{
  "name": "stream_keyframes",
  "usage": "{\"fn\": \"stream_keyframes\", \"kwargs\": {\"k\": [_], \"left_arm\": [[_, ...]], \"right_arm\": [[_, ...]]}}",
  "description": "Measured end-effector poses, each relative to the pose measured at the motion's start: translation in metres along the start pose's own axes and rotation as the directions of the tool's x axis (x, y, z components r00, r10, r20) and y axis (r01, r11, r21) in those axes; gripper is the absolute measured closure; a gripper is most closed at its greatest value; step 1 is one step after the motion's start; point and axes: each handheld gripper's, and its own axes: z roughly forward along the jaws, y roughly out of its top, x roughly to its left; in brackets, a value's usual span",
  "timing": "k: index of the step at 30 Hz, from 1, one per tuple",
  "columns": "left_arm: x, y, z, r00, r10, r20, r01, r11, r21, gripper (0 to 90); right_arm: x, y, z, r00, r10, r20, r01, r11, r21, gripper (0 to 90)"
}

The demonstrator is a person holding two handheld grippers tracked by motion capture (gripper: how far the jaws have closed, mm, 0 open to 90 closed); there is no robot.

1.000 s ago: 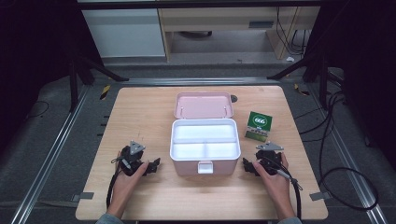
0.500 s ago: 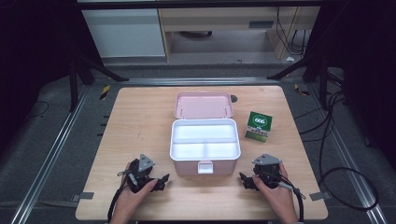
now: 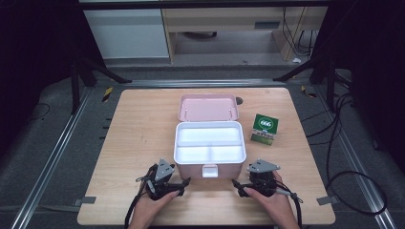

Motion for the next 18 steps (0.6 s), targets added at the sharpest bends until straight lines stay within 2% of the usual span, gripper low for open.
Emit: {"fn": "stream_keyframes", "kwargs": {"k": [2, 4, 7, 11, 18], "left_arm": [[-0.002, 0.001, 0.003, 0.9999, 0.006, 0.008, -0.006, 0.9999, -0.01, 24.6], [-0.002, 0.002, 0.005, 0.9999, 0.01, -0.005, -0.01, 0.9999, -0.01, 24.2], [0.001, 0.003, 0.006, 1.0, -0.005, 0.003, 0.005, 0.9999, -0.014, 26.0], [0.002, 0.006, 0.009, 0.9999, 0.0, 0.011, 0.0, 1.0, 0.0, 23.5], [0.002, 0.013, 0.017, 0.9997, 0.005, 0.023, -0.005, 0.9999, 0.01, 23.4]], "right_arm": [[0.001, 0.002, 0.002, 0.9999, -0.012, 0.003, 0.012, 1.0, -0.017, 17.1], [0.002, 0.004, 0.005, 0.9999, -0.016, -0.001, 0.016, 1.0, -0.016, 20.6], [0.005, 0.006, 0.008, 0.9995, -0.027, -0.017, 0.027, 0.999, -0.023, 25.0], [0.008, 0.007, 0.009, 0.9992, -0.04, -0.01, 0.04, 0.999, -0.014, 25.4], [0.004, 0.005, 0.006, 0.9993, -0.038, 0.005, 0.038, 0.999, -0.007, 28.4]]}}
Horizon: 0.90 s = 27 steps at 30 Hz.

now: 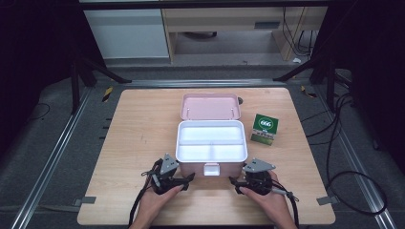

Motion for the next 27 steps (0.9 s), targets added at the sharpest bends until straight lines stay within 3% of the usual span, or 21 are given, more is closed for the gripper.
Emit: {"fn": "stream_keyframes", "kwargs": {"k": [15, 20, 21, 22, 25, 27], "left_arm": [[-0.004, 0.005, 0.008, 0.9996, 0.027, -0.005, -0.027, 0.9996, 0.004, 24.7], [-0.007, 0.003, 0.007, 0.9993, 0.03, -0.023, -0.03, 0.9995, 0.002, 20.0], [-0.006, 0.0, 0.005, 0.999, 0.037, -0.024, -0.036, 0.9988, 0.032, 17.5], [-0.006, 0.0, 0.005, 0.999, 0.037, -0.024, -0.036, 0.9988, 0.032, 15.9], [0.008, -0.01, -0.005, 0.9996, -0.005, -0.026, 0.008, 0.9963, 0.086, 12.3], [0.018, -0.013, -0.01, 0.9989, -0.012, -0.046, 0.017, 0.9937, 0.111, 10.6]], "right_arm": [[-0.01, -0.002, -0.004, 0.9992, 0.032, 0.025, -0.032, 0.999, -0.008, 30.6], [-0.01, -0.001, -0.006, 0.9985, 0.054, 0.004, -0.054, 0.998, -0.017, 23.9], [-0.012, -0.002, -0.008, 0.9977, 0.066, -0.01, -0.067, 0.998, -0.007, 19.7], [-0.014, -0.002, -0.009, 0.998, 0.063, -0.009, -0.063, 0.998, -0.002, 18.3], [-0.025, -0.004, -0.019, 0.9977, 0.066, -0.018, -0.065, 0.998, 0.025, 15.7], [-0.033, -0.005, -0.027, 0.9963, 0.082, -0.028, -0.081, 0.996, 0.028, 15.4]]}}
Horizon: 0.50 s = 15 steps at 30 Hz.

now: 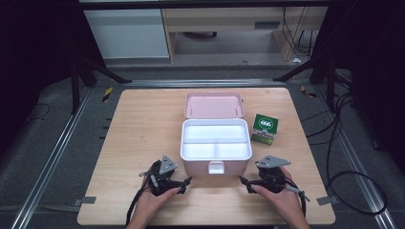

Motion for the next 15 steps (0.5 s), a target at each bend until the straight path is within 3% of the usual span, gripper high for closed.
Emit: {"fn": "stream_keyframes", "kwargs": {"k": [4, 8, 11, 15], "left_arm": [[0.025, -0.003, 0.0, 0.9987, -0.03, -0.041, 0.032, 0.9983, 0.049, 7.8], [0.044, -0.005, 0.001, 0.9958, -0.048, -0.078, 0.053, 0.9966, 0.063, 7.2], [0.051, -0.009, 0.002, 0.9935, -0.042, -0.106, 0.05, 0.9958, 0.077, 7.1], [0.056, -0.014, 0.005, 0.9927, -0.057, -0.107, 0.066, 0.994, 0.088, 5.8]], "right_arm": [[-0.018, 0.0, -0.015, 0.9998, -0.012, -0.014, 0.012, 1.0, 0.026, 16.5], [-0.037, 0.01, -0.033, 0.9997, 0.004, -0.024, -0.004, 1.0, 0.015, 17.9], [-0.052, 0.028, -0.048, 0.9993, 0.011, -0.036, -0.011, 1.0, 0.005, 21.9], [-0.068, 0.059, -0.063, 0.9983, 0.006, -0.057, -0.006, 1.0, -0.009, 27.6]]}}
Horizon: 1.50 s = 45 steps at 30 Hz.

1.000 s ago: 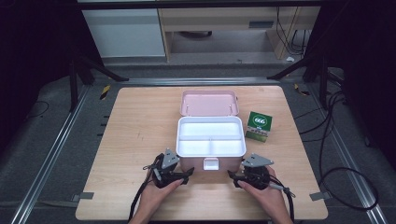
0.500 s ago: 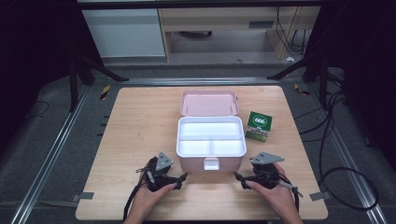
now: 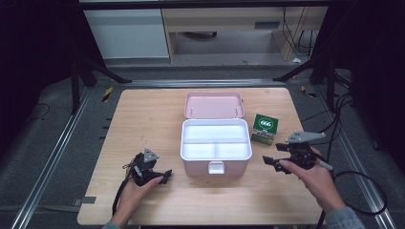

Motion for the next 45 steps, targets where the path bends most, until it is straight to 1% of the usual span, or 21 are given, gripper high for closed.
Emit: {"fn": "stream_keyframes", "kwargs": {"k": [3, 4, 7, 9, 11, 14, 18, 20, 23, 25, 26, 27, 28, 29, 31, 32, 34, 36, 38, 43, 45], "left_arm": [[0.001, -0.001, 0.001, 1.0, -0.002, -0.001, 0.002, 0.9999, -0.012, 5.4], [0.001, -0.001, 0.001, 1.0, -0.002, -0.001, 0.002, 0.9999, -0.012, 4.7], [0.003, -0.004, 0.003, 0.9999, 0.009, 0.006, -0.009, 0.9992, -0.038, 2.3], [0.004, -0.005, 0.003, 0.9998, 0.014, 0.012, -0.013, 0.9989, -0.046, 1.6], [0.006, -0.005, 0.003, 0.9997, 0.018, 0.017, -0.017, 0.9988, -0.045, 1.4], [0.008, -0.004, 0.004, 0.9997, 0.017, 0.019, -0.016, 0.9989, -0.045, 1.2], [0.012, -0.001, 0.006, 0.9996, 0.018, 0.022, -0.017, 0.9989, -0.044, 0.6], [0.018, 0.001, 0.009, 0.9995, 0.021, 0.024, -0.02, 0.9988, -0.045, 0.6], [0.02, 0.002, 0.009, 0.9991, 0.028, 0.031, -0.027, 0.9986, -0.045, 0.6], [0.02, 0.002, 0.009, 0.9991, 0.029, 0.03, -0.027, 0.9986, -0.045, 0.6], [0.02, 0.002, 0.009, 0.9991, 0.029, 0.03, -0.027, 0.9986, -0.045, 0.5], [0.02, 0.002, 0.01, 0.9991, 0.028, 0.03, -0.027, 0.9986, -0.045, 0.5], [0.02, 0.002, 0.01, 0.9991, 0.028, 0.03, -0.027, 0.9986, -0.045, 0.5], [0.02, 0.002, 0.01, 0.9992, 0.028, 0.03, -0.027, 0.9986, -0.045, 0.5], [0.02, 0.002, 0.01, 0.9992, 0.028, 0.03, -0.026, 0.9986, -0.046, 0.5], [0.02, 0.002, 0.01, 0.9992, 0.028, 0.03, -0.026, 0.9986, -0.046, 0.5], [0.02, 0.002, 0.01, 0.9992, 0.028, 0.03, -0.027, 0.9986, -0.045, 0.5], [0.02, 0.002, 0.01, 0.9992, 0.028, 0.03, -0.027, 0.9986, -0.045, 0.5], [0.02, 0.002, 0.01, 0.9992, 0.028, 0.03, -0.027, 0.9986, -0.046, 0.5], [0.019, 0.001, 0.009, 0.9993, 0.025, 0.028, -0.024, 0.9987, -0.046, 0.6], [0.019, 0.001, 0.009, 0.9994, 0.024, 0.027, -0.023, 0.9987, -0.046, 0.6]], "right_arm": [[-0.004, 0.027, -0.008, 0.9997, -0.024, -0.003, 0.024, 1.0, 0.006, 30.0], [-0.005, 0.036, -0.01, 0.9993, -0.038, -0.003, 0.038, 0.999, 0.011, 30.3], [-0.005, 0.059, -0.011, 0.9976, -0.068, -0.017, 0.068, 0.997, 0.028, 31.6], [-0.004, 0.076, -0.009, 0.9945, -0.104, -0.013, 0.104, 0.993, 0.053, 31.8], [-0.002, 0.093, -0.005, 0.9909, -0.132, -0.026, 0.134, 0.988, 0.074, 32.2], [0.004, 0.112, 0.004, 0.9853, -0.166, -0.041, 0.169, 0.981, 0.092, 30.7], [0.013, 0.132, 0.02, 0.9753, -0.212, -0.062, 0.218, 0.969, 0.115, 30.9], [0.017, 0.139, 0.027, 0.9706, -0.23, -0.071, 0.237, 0.963, 0.126, 31.7], [0.023, 0.149, 0.038, 0.9631, -0.249, -0.101, 0.262, 0.955, 0.142, 34.8], [0.028, 0.154, 0.045, 0.957, -0.264, -0.121, 0.281, 0.946, 0.16, 36.7], [0.028, 0.154, 0.045, 0.957, -0.264, -0.121, 0.281, 0.946, 0.16, 36.7], [0.034, 0.159, 0.053, 0.9454, -0.291, -0.147, 0.314, 0.934, 0.17, 38.9], [0.036, 0.16, 0.056, 0.9421, -0.296, -0.158, 0.321, 0.931, 0.174, 40.0], [0.039, 0.162, 0.061, 0.9352, -0.303, -0.184, 0.335, 0.925, 0.18, 40.7], [0.044, 0.165, 0.068, 0.9288, -0.307, -0.207, 0.347, 0.917, 0.196, 44.0], [0.044, 0.165, 0.068, 0.9288, -0.307, -0.207, 0.347, 0.917, 0.196, 44.0], [0.054, 0.169, 0.079, 0.9183, -0.317, -0.237, 0.366, 0.907, 0.207, 48.2], [0.06, 0.171, 0.085, 0.9084, -0.334, -0.251, 0.389, 0.897, 0.212, 49.6], [0.066, 0.173, 0.091, 0.8947, -0.357, -0.269, 0.418, 0.881, 0.222, 49.6], [0.073, 0.179, 0.099, 0.877, -0.383, -0.29, 0.452, 0.863, 0.227, 46.1], [0.075, 0.183, 0.102, 0.8678, -0.397, -0.298, 0.47, 0.851, 0.233, 47.1]]}}
